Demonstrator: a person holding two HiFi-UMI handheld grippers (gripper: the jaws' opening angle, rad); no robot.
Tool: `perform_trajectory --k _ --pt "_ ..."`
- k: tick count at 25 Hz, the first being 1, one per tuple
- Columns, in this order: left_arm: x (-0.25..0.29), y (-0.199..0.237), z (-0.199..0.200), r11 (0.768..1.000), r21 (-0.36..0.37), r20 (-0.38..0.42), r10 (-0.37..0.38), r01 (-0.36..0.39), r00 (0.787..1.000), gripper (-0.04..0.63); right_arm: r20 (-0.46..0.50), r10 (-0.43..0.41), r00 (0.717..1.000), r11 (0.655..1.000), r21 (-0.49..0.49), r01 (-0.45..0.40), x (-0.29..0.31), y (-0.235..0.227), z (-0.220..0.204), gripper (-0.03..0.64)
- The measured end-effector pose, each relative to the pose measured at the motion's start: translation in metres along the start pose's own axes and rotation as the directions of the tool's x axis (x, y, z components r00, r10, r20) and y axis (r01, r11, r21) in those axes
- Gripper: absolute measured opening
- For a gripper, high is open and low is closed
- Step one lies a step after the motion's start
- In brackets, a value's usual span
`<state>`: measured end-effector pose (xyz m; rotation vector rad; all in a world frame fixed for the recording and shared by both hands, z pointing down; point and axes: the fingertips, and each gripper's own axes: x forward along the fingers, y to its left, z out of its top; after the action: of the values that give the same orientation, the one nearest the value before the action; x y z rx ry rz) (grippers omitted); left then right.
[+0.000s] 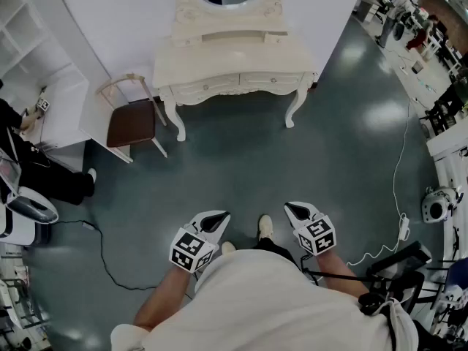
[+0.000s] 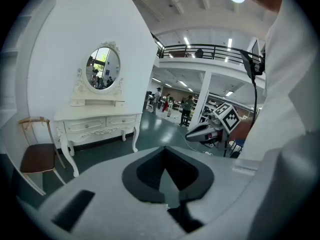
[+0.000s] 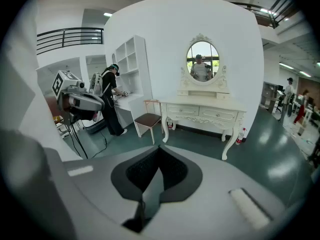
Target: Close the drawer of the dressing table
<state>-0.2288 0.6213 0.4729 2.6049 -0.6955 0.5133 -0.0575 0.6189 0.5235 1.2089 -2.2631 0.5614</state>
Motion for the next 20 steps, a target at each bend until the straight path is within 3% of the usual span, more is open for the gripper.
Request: perform_trajectory --k 11,20 --pt "0.064 -0.009 0.042 0.999 0.047 0.003 0.002 -0.002 1.0 0.003 0.044 0.004 0.999 1.0 0.008 -0.005 -0.005 -0.066 0.009 0.0" --pt "0.148 -0.008 0.097 0.998 0.061 -0.011 0.035 -0.034 0.999 0.003 0.061 0.022 0.998 1.0 0.017 -0.023 -0.004 -0.166 0.022 0.017"
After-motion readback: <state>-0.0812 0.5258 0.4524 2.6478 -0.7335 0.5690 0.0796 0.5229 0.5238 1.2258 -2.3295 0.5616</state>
